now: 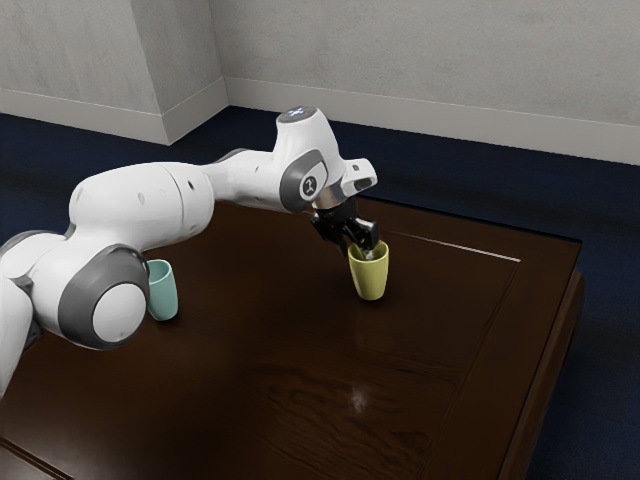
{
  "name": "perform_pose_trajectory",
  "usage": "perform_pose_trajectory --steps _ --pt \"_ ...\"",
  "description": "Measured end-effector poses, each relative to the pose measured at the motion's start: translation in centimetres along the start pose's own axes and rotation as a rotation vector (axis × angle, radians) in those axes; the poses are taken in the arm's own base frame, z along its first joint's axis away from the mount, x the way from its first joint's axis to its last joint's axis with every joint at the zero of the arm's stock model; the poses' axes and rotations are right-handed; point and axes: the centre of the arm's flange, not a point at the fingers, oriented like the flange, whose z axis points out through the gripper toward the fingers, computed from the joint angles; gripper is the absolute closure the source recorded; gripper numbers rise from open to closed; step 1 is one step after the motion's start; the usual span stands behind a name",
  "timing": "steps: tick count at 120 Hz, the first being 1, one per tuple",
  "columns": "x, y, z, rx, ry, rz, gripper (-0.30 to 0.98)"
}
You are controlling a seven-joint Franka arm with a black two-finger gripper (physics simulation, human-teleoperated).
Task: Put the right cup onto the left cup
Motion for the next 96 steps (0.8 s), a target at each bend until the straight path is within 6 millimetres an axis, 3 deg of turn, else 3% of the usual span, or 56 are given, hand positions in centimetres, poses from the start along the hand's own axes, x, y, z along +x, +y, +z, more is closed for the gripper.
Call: perform_pose_trajectory --steps 21,50,77,96 --pt "0.3 0.1 -0.5 -0.004 0.011 0.0 0.64" --pt "0.4 0.2 -1.3 -0.002 0.015 0.001 0.75" --pt "0.2 1.6 -10.5 0.012 0.061 0.019 0.78" --pt "-1.8 1.8 -15.0 0.028 0.05 0.021 0.78"
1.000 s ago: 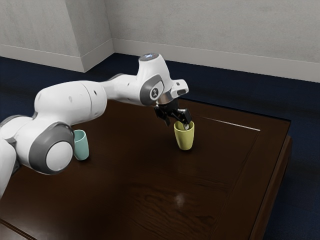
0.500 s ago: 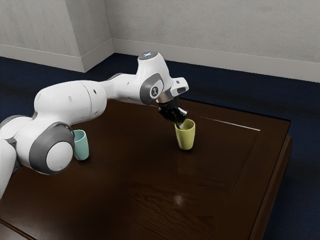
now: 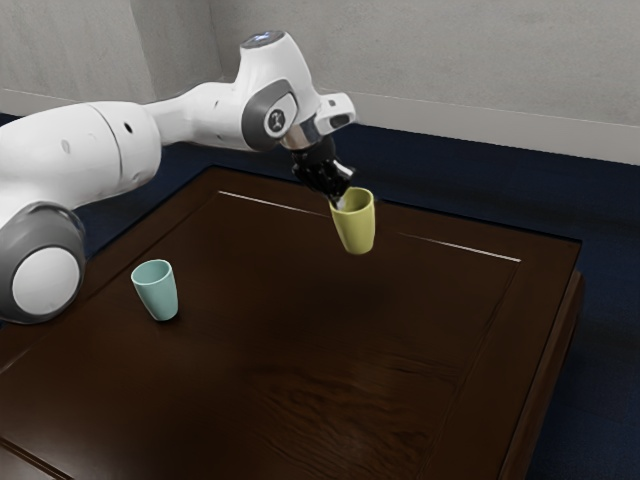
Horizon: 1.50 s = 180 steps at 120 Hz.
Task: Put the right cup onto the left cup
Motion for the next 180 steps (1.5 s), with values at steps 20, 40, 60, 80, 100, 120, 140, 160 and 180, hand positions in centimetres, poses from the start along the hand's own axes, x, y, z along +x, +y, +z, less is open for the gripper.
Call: perform_pose_trajectory --steps 20,40,60,80,100,120,140,160,180 --pt "-2.1 -0.3 -2.2 0.014 -0.022 -0.004 0.79" --pt "-3.6 -2.5 -3.3 0.041 -0.041 -0.036 0.79" --pt "-5.3 -3.7 -4.6 0.056 -0.053 -0.055 0.79" --pt "-6.6 -6.2 -5.6 0.091 -0.063 -0.082 0.79" --pt "-7.3 -8.7 -6.0 0.115 -0.071 -0.115 0.79" --pt "-8.7 -11.2 -6.1 0.131 -0.092 -0.147 0.79" --pt "-10.5 -13.3 -7.1 0.139 -0.099 -0.177 0.79" --pt "-12.4 -15.5 -7.7 0.145 -0.109 -0.211 0.79" --pt "-14.4 -18.3 -8.3 0.155 -0.123 -0.252 0.79"
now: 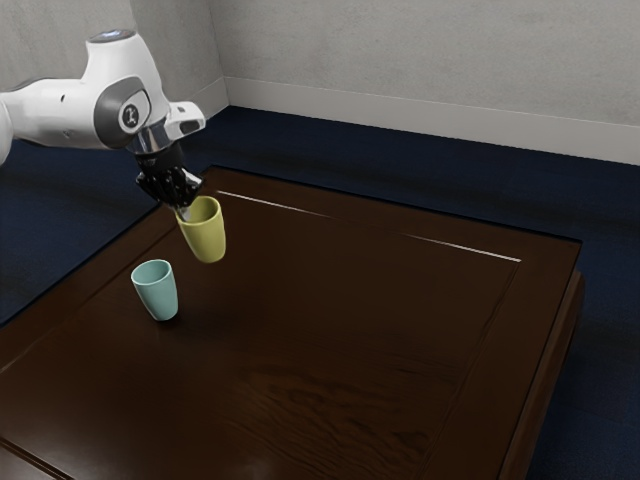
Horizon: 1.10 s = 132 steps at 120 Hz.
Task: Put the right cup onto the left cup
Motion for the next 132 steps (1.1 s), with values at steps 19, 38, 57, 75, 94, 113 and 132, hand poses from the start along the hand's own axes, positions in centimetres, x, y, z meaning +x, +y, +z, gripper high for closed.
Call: perform_pose_trajectory --steps 19,38,57,75,94,113,132 --pt "-1.4 -1.2 -0.6 0.002 0.0 -0.007 0.79" --pt "-3.3 -2.1 -1.4 0.003 0.0 -0.008 0.79" --pt "-4.7 -3.3 -1.2 0.007 -0.005 -0.018 0.79" --pt "-5.1 -4.6 -1.3 0.014 -0.004 -0.036 0.79" --pt "-5.4 -6.3 -1.3 0.023 -0.009 -0.059 0.79" --pt "-5.9 -8.3 -1.0 0.034 -0.019 -0.086 0.79" --pt "-6.7 -9.7 -1.0 0.04 -0.021 -0.106 0.79"
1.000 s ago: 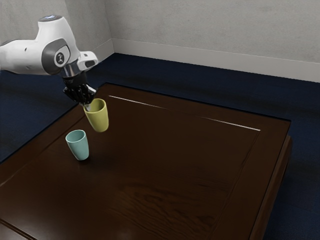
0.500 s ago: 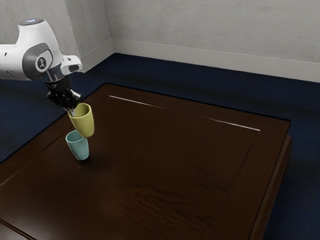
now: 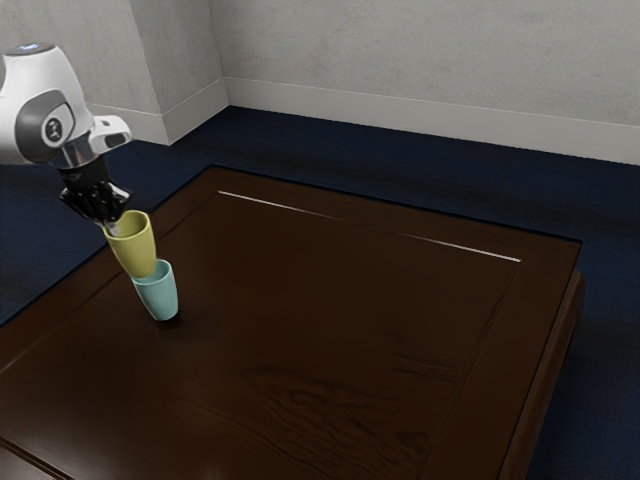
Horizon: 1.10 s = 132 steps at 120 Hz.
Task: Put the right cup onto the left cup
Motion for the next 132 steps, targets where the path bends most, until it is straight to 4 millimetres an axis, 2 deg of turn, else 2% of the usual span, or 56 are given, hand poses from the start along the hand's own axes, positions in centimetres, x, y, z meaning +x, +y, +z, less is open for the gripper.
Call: perform_pose_trajectory --steps 39,69,132 --pt "-0.5 1.7 0.7 0.008 -0.01 0.038 0.79" --pt "-1.5 0.9 0.5 0.006 -0.006 0.027 0.79" --pt "0.6 1.6 2.5 0.038 -0.029 0.034 0.79"
